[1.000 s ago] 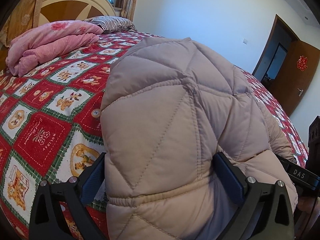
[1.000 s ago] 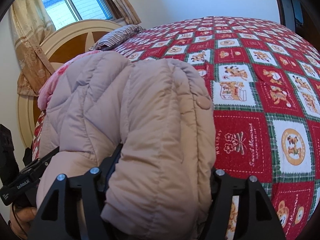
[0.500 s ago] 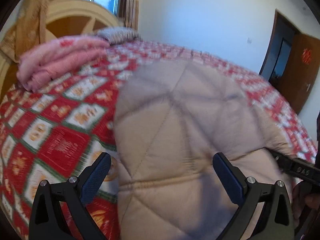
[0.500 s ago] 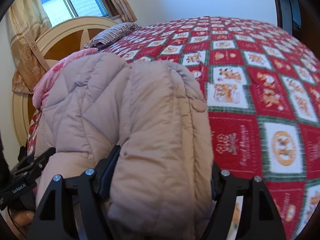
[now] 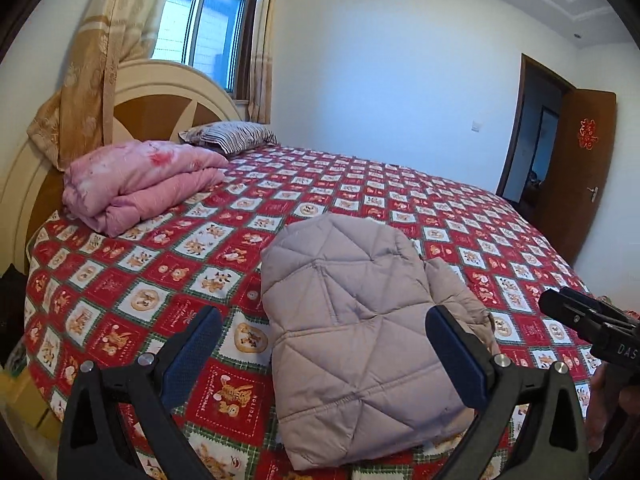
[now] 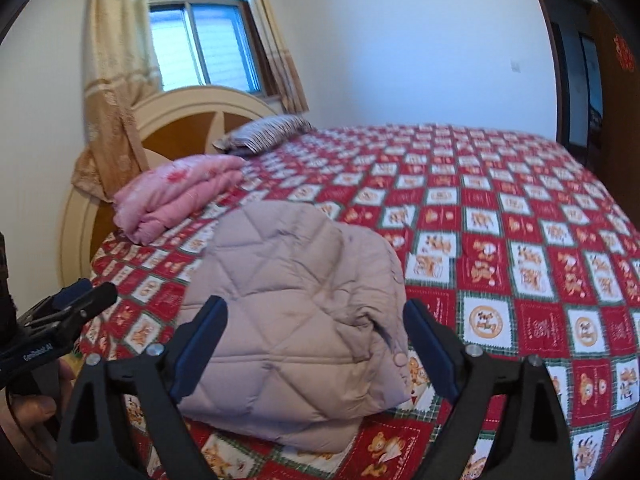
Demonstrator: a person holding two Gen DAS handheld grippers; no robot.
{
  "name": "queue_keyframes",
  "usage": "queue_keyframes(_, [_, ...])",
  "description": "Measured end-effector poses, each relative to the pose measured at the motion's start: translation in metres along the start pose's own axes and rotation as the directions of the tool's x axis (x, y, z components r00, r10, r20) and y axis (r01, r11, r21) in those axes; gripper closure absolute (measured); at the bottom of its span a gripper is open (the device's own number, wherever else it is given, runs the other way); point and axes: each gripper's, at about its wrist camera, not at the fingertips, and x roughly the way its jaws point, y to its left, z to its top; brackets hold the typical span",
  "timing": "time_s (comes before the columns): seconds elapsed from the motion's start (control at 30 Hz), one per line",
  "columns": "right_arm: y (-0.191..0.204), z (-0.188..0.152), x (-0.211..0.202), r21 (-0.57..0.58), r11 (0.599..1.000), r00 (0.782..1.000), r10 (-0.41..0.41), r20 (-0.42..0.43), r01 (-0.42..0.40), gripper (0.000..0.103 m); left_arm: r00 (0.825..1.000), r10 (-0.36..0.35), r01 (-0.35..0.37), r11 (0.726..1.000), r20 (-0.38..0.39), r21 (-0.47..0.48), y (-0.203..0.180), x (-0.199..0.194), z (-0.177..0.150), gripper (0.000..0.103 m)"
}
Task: Fold large clothes
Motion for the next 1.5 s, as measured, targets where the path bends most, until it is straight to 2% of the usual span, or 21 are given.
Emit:
queue_keyframes(0.23, [0.012, 0.002, -0.014, -0.024, 1.000, 1.000, 0.006, 0.028, -0.006, 0.009, 1.000, -0.013, 0.013, 1.000, 0.001, -0.011, 0.005, -0.006, -0.003, 0.001])
queue_keyframes(1.5, [0.017, -0.008, -0.013, -0.020, 0.999, 0.999, 0.028, 0.016, -0.028, 0.009, 1.000, -0.025, 0.025, 1.000, -0.005, -0.015, 0.005, -0.005, -0.006, 0.001])
